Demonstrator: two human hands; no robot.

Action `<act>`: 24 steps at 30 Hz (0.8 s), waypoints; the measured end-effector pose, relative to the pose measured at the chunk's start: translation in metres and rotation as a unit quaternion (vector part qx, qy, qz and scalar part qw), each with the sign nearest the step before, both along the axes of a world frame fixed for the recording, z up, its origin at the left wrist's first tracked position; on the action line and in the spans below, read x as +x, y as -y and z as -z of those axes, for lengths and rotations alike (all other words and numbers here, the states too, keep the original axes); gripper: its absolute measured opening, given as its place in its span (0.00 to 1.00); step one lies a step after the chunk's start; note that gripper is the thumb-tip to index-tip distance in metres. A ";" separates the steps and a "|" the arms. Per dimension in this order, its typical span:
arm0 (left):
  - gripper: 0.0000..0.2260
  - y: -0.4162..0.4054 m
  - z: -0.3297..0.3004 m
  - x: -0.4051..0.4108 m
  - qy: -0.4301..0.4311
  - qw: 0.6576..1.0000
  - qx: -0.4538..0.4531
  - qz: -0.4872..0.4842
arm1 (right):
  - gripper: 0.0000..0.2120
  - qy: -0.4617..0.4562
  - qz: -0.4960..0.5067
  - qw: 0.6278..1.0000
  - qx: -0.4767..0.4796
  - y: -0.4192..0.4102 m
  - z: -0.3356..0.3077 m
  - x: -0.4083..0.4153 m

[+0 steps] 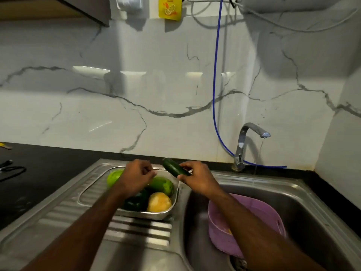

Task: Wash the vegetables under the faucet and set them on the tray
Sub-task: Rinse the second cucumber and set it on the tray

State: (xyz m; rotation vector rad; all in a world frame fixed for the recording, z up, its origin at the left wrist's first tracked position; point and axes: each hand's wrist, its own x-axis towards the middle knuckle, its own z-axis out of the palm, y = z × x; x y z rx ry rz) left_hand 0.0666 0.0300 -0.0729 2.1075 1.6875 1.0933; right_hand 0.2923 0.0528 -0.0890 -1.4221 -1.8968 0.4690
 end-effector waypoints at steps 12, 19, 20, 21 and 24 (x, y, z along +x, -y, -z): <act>0.11 0.024 0.013 -0.095 0.021 0.998 0.008 -0.065 | 0.15 0.031 -0.064 0.997 -0.039 -0.003 0.005 -0.115; 0.09 0.030 0.015 -0.110 -0.017 0.996 -0.010 -0.085 | 0.12 0.086 -0.031 0.995 -0.045 -0.011 0.013 -0.138; 0.09 0.030 0.015 -0.108 -0.023 0.996 -0.011 -0.090 | 0.11 0.074 -0.035 0.995 -0.059 -0.014 0.016 -0.140; 0.09 0.029 0.014 -0.106 -0.029 0.995 -0.011 -0.094 | 0.10 0.066 -0.042 0.994 -0.072 -0.016 0.018 -0.140; 0.10 0.027 0.010 -0.097 -0.038 0.995 0.000 -0.088 | 0.06 0.042 -0.064 0.992 -0.096 -0.025 0.022 -0.136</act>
